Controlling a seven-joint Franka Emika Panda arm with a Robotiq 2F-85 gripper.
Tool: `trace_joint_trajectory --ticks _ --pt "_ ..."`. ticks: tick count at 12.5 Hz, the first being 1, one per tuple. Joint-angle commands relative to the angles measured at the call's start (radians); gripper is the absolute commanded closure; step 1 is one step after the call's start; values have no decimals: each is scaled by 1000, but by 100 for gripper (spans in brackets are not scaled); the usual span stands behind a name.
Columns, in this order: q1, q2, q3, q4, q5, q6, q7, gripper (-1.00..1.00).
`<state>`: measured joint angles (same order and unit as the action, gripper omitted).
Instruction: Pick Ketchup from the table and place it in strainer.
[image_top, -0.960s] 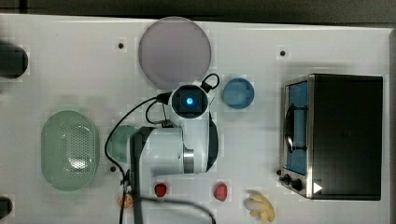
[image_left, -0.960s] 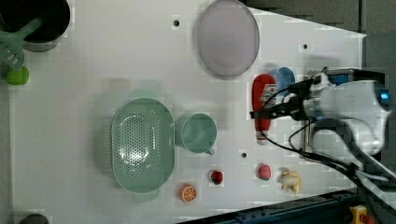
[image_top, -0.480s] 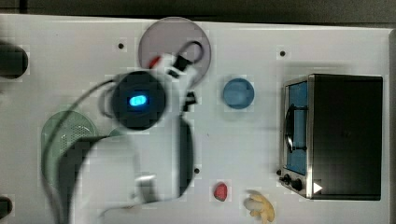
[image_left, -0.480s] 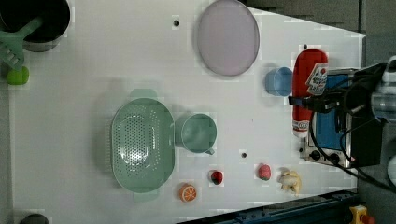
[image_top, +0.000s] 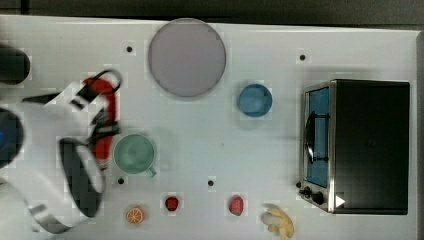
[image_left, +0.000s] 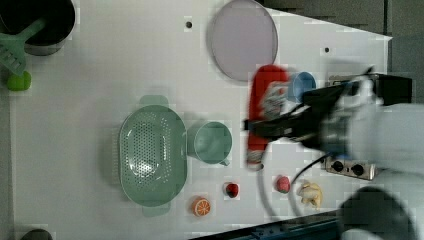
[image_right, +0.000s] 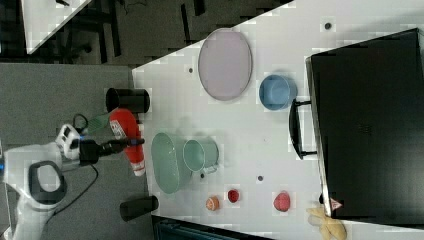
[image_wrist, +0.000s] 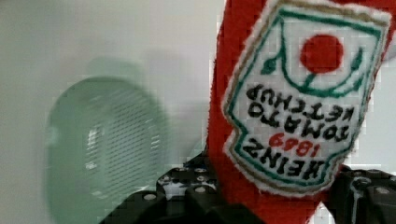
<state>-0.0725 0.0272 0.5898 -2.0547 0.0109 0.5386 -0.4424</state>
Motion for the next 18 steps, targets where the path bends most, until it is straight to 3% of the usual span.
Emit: trace_joint_trajectory --ticks 1,4,9,10,13,18 --pt "34 102 83 -19 6 94 334 -21" --pt "59 225 131 -19 -21 196 460 -21" --pt "98 405 116 -20 -111 366 493 -21" --pt "100 434 109 -20 -132 376 493 -30" --pt "98 468 97 -9 -165 437 496 -95" --pt "58 293 94 34 -152 325 660 -100"
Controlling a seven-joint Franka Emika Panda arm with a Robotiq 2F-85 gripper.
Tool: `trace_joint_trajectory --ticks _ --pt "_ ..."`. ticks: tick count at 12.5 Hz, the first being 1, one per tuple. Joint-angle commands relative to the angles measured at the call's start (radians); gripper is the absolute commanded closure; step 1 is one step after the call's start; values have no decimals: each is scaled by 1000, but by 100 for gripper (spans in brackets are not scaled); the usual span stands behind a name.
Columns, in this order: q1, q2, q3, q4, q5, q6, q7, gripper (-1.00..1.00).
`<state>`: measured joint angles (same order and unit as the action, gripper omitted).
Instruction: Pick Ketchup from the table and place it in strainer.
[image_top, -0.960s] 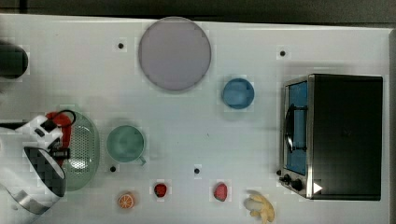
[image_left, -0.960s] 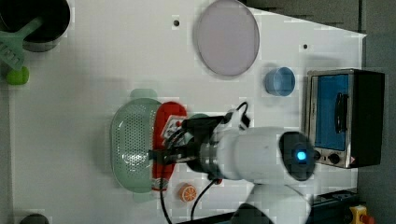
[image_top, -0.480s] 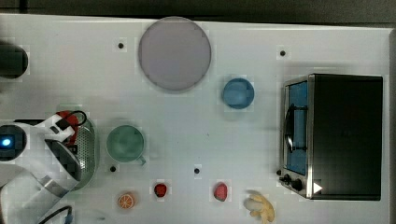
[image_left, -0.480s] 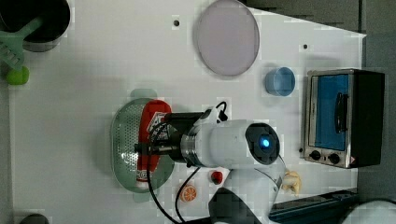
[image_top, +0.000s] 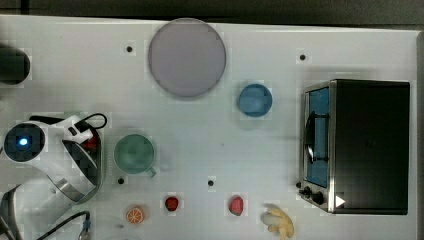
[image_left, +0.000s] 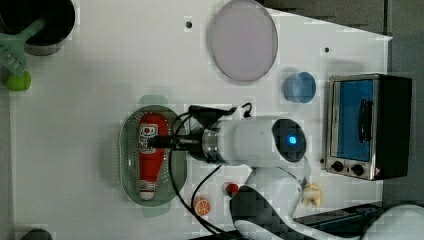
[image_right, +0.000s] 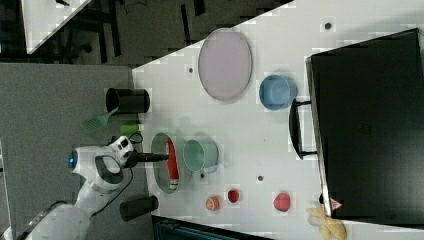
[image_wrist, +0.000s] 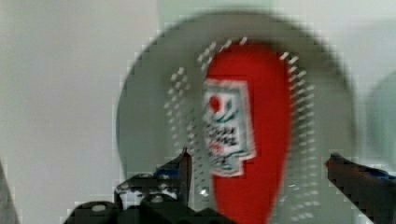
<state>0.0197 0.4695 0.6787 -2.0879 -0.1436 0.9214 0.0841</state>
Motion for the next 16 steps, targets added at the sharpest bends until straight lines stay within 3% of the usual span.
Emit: trace_joint_trajectory --ticks 1,4,8,12,16 --pt "-59 -199 3 75 3 -105 133 -100" --pt "-152 -354 -27 102 8 -270 133 -100" --pt "-242 -515 -161 163 63 -535 133 -100" --pt "-260 -570 -348 250 114 -677 131 -100" --pt "-260 -570 -435 319 138 -846 110 -100"
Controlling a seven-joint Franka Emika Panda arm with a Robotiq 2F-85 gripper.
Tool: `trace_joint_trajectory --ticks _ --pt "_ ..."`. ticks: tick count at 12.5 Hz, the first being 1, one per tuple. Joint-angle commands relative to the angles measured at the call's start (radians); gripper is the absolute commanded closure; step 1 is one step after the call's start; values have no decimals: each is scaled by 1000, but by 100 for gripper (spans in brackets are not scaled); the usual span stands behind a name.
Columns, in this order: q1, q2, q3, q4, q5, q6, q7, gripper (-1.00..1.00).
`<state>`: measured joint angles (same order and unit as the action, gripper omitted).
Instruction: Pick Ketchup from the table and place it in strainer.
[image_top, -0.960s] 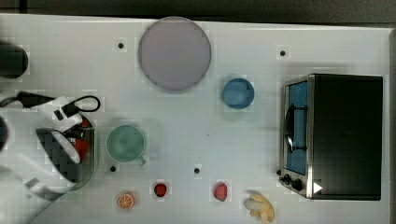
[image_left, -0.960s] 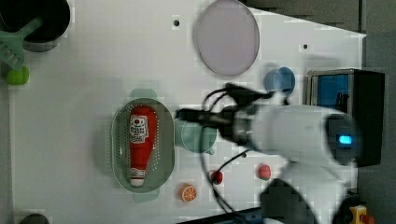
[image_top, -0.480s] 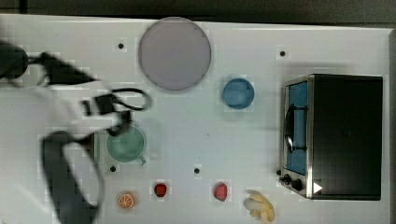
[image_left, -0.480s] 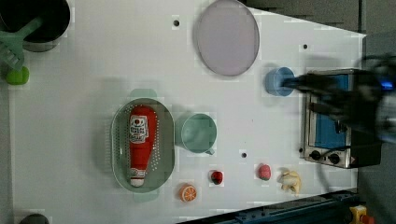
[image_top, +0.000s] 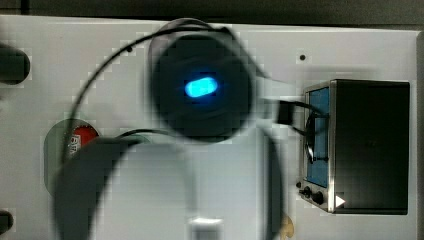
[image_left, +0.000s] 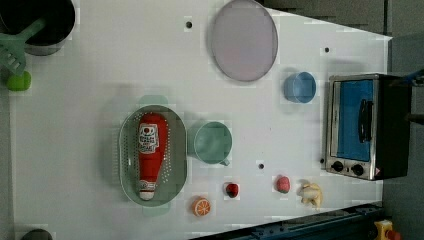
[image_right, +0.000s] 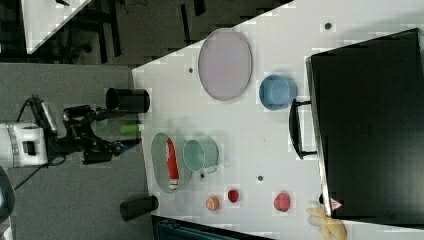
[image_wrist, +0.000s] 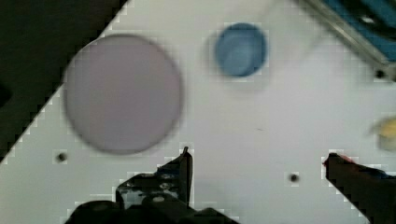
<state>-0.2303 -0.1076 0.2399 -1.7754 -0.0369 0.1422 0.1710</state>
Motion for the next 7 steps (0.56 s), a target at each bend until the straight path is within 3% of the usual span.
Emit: trace_joint_trajectory --ticks 1,7 --pt "-10 7 -3 14 31 -83 8 -100" --pt "-11 12 -35 25 31 -98 -47 -100"
